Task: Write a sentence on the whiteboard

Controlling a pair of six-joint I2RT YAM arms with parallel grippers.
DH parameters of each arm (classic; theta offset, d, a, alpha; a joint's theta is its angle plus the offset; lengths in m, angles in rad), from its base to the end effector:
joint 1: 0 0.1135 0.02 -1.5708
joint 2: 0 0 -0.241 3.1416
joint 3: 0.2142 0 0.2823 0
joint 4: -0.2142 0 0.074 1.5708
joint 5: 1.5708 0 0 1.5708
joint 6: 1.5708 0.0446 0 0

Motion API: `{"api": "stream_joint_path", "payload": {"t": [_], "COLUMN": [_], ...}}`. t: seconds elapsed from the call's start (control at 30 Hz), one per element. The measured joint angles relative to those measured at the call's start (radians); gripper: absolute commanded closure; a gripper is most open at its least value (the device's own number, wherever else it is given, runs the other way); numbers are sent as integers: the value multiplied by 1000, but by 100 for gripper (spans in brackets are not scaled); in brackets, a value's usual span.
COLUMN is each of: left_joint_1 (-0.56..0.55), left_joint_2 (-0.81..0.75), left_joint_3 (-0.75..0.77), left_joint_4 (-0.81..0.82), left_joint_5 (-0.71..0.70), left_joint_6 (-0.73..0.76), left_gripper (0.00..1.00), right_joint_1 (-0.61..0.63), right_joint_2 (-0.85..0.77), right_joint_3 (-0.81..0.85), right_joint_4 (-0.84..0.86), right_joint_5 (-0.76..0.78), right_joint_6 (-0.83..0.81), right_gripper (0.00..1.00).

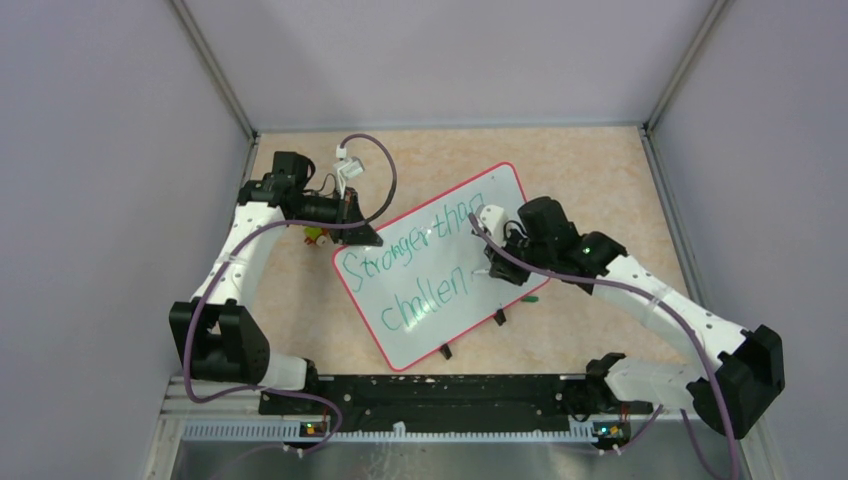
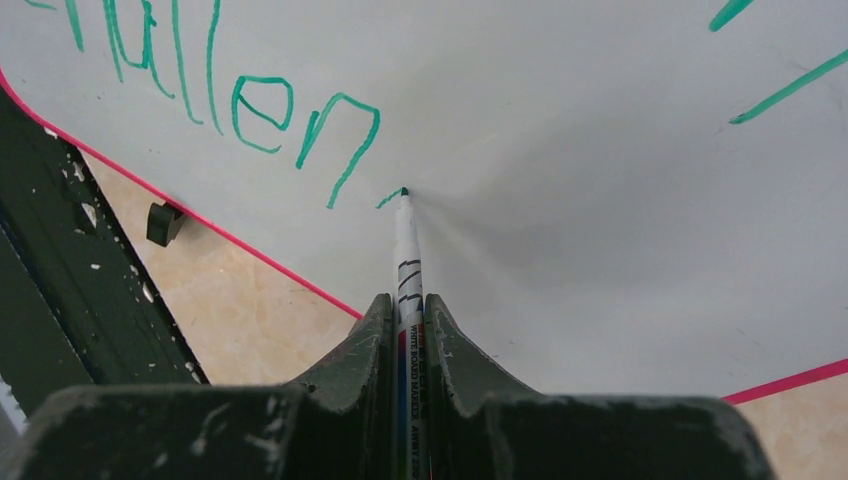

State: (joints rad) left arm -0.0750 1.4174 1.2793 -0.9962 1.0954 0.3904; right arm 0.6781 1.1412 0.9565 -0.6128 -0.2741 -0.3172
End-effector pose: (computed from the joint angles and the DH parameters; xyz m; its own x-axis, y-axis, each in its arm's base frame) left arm 0.3007 -0.0624 0.2876 -0.6800 0.2258 -0.6976 0.7223 0.3702 -0.5842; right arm 0.2132 0.1872 0.2572 -0.2952 -0.6234 -0.7241 -0.8875 0.4596 -0.0338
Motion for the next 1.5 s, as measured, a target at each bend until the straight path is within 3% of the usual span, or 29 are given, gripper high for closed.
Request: {"api": "stream_joint_path", "payload": {"t": [0.43,1.5], "left_joint_1": [0,0], "left_joint_2": [0,0], "left_joint_3": [0,0], "left_joint_4": [0,0], "left_joint_5": [-1,0], "left_joint_6": [0,0], "left_gripper": [100,100], "right_joint_1": [-2,-8], "right_joint_2": [58,35], "right_joint_3": [74,32], "right_joint_4": [-1,-31], "right_joint_5": [-19,-18], "right_joint_6": [5,-21], "right_gripper": [100,100]}}
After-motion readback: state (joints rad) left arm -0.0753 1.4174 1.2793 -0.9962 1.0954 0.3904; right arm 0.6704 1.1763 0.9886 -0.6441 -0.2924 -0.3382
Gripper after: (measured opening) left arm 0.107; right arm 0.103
